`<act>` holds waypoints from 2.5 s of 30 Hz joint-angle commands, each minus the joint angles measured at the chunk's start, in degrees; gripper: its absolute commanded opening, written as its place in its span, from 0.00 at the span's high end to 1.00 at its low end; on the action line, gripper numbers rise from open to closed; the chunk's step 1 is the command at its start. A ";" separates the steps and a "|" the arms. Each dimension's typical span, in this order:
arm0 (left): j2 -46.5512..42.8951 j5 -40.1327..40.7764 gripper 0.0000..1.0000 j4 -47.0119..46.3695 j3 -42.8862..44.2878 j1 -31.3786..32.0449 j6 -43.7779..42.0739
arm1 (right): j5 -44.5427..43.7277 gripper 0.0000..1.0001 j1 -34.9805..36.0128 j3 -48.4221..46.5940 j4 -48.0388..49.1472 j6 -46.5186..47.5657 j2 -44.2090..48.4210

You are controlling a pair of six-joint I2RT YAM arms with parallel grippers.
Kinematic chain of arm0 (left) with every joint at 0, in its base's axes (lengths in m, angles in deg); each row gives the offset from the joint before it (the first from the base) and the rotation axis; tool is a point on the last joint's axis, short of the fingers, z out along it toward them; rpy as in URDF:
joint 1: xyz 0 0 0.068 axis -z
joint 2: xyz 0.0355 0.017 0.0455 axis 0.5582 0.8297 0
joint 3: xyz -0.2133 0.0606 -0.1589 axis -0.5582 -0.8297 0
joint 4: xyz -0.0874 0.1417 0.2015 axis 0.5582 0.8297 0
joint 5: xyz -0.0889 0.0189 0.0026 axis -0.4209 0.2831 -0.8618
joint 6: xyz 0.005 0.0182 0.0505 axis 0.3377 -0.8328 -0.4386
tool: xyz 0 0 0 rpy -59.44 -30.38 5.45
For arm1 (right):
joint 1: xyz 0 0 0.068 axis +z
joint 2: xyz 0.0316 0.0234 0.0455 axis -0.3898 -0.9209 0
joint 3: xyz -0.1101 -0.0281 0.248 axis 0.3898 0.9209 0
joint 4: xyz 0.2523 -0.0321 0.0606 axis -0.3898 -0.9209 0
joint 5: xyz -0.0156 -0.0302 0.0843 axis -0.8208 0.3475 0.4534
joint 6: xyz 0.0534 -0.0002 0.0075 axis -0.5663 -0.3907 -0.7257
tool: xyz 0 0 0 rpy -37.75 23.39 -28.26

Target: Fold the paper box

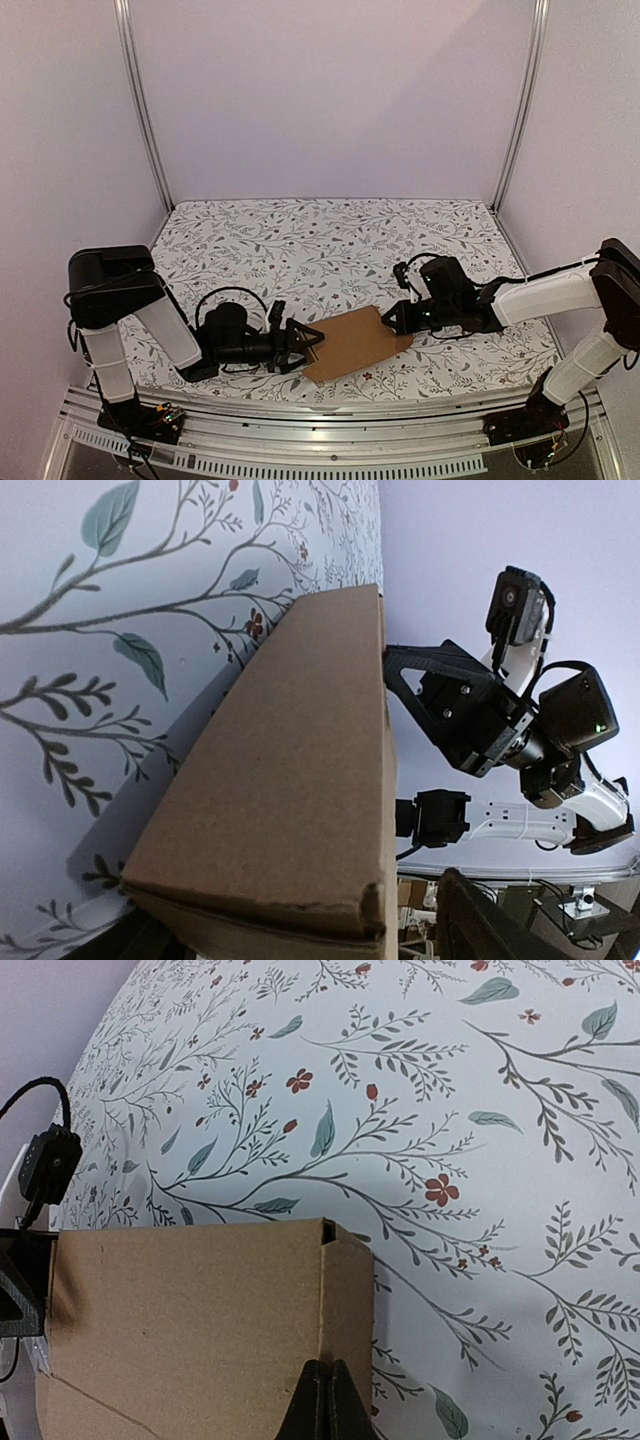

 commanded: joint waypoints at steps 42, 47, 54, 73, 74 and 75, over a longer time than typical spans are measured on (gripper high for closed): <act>-4.28 -15.16 0.56 -7.93 -2.57 -10.59 6.45 | -0.23 0.39 -0.34 -4.25 -19.75 13.74 22.65; -5.29 -20.37 0.59 -12.46 -3.08 -12.79 10.66 | 0.80 0.23 -0.25 -7.56 -20.53 19.17 26.45; -13.67 -24.66 0.61 -5.57 -3.51 -14.58 10.41 | 3.17 0.01 -0.17 -12.00 -23.10 26.31 28.30; -49.18 -42.24 0.65 40.14 3.64 -28.14 -6.24 | -14.05 0.01 19.22 -10.23 -16.92 74.71 35.54; -49.18 -43.20 0.65 39.07 3.68 -28.33 -5.79 | -16.86 0.01 20.64 -9.81 -15.29 77.58 35.17; -49.10 -44.13 0.65 38.07 3.71 -28.48 -5.53 | -19.61 0.01 22.54 -9.23 -13.35 79.64 34.89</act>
